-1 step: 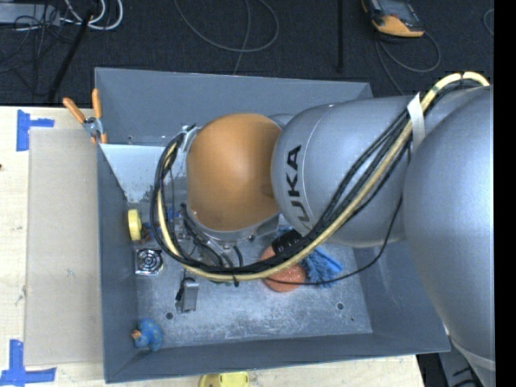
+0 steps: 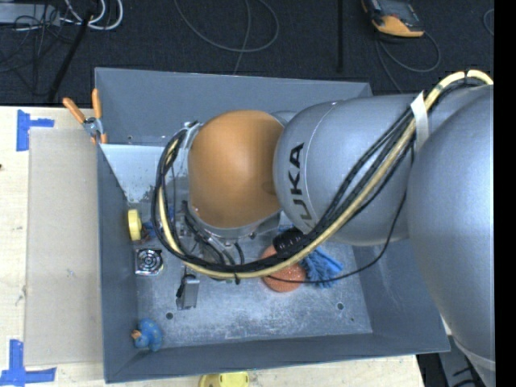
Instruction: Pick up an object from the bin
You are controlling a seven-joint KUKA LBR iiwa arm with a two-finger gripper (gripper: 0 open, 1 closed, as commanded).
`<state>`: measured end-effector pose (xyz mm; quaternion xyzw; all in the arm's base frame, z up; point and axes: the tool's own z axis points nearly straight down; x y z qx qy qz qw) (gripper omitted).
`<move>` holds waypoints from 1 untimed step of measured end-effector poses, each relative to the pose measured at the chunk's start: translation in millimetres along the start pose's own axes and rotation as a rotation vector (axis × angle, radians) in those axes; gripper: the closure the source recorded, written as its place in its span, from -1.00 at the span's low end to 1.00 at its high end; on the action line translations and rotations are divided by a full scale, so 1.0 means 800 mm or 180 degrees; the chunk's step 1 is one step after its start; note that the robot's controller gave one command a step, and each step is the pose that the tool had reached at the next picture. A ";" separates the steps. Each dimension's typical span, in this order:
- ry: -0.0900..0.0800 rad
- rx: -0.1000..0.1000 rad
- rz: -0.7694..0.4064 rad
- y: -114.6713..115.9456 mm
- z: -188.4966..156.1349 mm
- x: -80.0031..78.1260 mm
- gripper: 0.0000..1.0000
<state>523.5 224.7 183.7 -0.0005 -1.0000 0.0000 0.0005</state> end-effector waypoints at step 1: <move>0.0002 0.0001 0.0004 0.000 -0.001 0.000 -1.00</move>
Offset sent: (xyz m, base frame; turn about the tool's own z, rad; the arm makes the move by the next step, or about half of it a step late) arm -0.0285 -0.0191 0.0656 -0.1179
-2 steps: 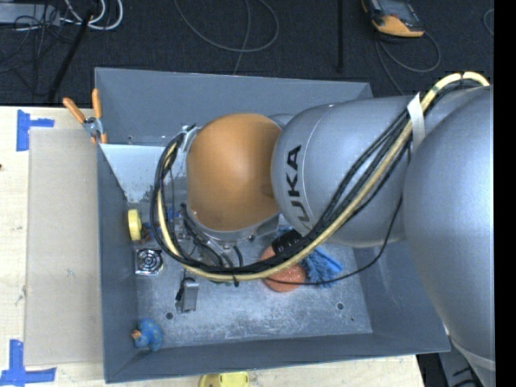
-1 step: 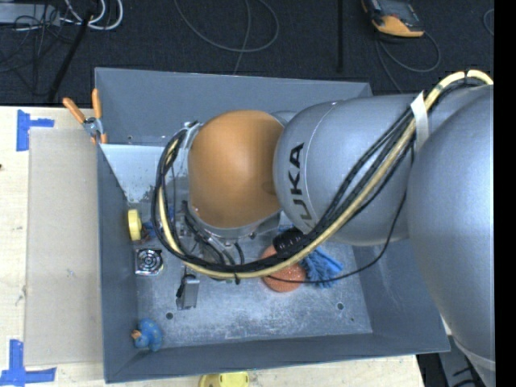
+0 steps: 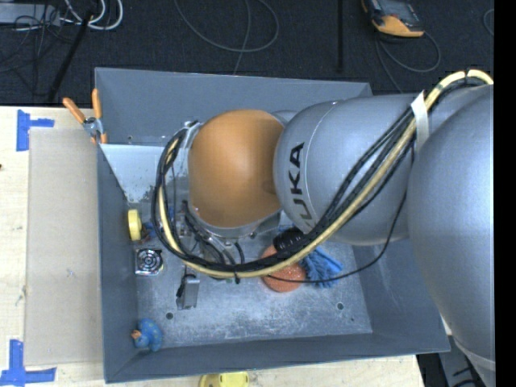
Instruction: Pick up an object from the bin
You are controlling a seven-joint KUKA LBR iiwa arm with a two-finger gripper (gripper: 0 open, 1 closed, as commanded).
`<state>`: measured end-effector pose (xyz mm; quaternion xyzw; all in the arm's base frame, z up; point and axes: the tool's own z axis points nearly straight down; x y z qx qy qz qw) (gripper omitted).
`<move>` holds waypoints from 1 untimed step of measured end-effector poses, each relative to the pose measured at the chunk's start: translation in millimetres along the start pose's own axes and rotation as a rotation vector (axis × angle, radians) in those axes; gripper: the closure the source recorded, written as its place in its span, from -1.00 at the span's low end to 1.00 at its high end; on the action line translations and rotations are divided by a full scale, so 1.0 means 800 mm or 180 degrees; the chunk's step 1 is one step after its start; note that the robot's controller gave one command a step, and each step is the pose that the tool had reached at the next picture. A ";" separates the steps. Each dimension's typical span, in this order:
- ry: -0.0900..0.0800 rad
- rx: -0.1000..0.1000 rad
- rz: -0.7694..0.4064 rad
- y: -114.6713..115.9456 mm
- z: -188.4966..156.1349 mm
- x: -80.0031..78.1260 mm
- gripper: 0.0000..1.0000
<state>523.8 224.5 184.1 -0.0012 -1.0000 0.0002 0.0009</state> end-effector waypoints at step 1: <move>0.0001 0.0003 0.0003 -0.010 -0.040 0.011 -1.00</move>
Offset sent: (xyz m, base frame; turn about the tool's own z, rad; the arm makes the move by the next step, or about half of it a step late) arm 0.0448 -0.0081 0.0983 -0.0569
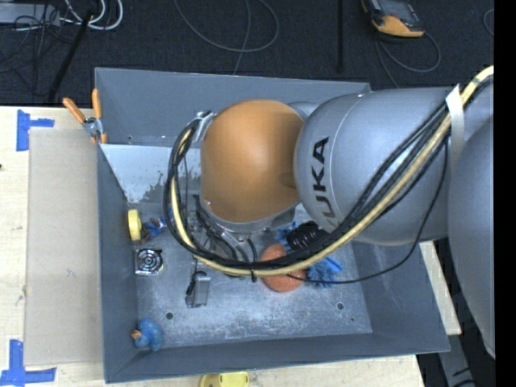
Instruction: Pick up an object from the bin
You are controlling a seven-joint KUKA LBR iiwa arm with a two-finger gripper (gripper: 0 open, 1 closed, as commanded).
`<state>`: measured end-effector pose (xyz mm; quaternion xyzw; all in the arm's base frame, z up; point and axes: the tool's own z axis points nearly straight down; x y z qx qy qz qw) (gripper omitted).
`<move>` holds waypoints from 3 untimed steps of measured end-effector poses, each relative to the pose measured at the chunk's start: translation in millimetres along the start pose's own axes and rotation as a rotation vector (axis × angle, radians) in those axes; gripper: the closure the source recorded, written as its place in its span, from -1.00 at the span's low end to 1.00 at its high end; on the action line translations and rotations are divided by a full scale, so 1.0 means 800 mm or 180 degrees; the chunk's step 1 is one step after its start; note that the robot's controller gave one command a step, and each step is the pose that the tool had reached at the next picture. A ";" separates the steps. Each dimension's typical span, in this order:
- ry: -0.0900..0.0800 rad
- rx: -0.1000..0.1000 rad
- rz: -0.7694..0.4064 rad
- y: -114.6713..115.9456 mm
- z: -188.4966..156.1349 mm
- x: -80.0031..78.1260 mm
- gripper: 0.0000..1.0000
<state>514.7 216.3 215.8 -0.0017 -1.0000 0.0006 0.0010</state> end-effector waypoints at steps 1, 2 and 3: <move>-0.0004 -0.0003 -0.0375 0.000 -0.047 -0.029 -1.00; 0.0001 -0.0005 -0.0082 -0.038 -0.111 -0.046 -1.00; -0.0036 -0.0006 0.0040 -0.056 -0.146 -0.063 -1.00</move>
Offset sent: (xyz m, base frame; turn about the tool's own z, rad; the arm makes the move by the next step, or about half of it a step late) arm 0.0403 -0.0472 0.1090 0.0028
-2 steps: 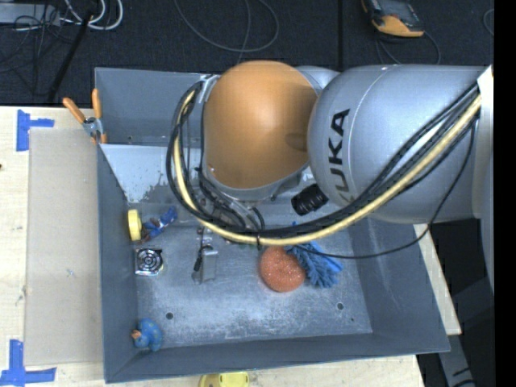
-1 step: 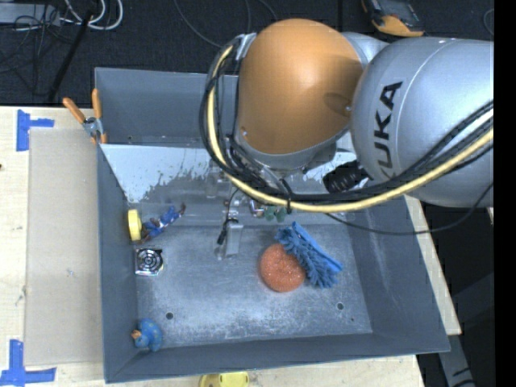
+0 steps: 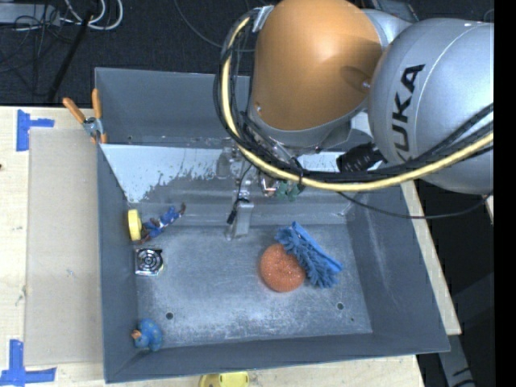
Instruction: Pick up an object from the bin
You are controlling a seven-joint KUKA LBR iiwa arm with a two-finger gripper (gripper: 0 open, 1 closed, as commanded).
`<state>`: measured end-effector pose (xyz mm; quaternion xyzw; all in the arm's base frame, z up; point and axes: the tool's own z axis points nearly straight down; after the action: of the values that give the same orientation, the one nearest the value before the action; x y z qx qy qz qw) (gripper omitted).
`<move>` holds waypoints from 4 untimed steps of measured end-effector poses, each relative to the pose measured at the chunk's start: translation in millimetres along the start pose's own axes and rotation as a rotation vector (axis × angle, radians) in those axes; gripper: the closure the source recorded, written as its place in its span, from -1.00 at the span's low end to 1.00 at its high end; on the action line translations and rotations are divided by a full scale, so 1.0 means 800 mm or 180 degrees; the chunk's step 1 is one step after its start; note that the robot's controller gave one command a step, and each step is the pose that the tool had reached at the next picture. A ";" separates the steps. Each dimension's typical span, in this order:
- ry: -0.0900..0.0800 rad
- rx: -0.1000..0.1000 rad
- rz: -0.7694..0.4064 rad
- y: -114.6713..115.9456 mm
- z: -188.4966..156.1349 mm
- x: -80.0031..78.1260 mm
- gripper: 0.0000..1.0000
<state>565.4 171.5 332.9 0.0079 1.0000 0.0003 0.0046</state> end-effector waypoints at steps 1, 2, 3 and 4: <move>0.0014 -0.0004 -0.0554 -0.025 0.083 -0.010 -1.00; 0.0038 -0.0002 -0.0779 -0.070 0.112 -0.020 -1.00; 0.0028 0.0000 -0.0365 -0.080 0.132 -0.014 -1.00; 0.0022 -0.0005 -0.0980 -0.107 0.147 -0.032 -1.00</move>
Offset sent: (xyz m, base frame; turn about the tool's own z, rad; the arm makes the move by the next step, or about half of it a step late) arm 0.0251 -0.0864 -0.0892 -0.1021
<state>590.6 85.8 215.2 -0.1456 0.9894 0.0005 0.0011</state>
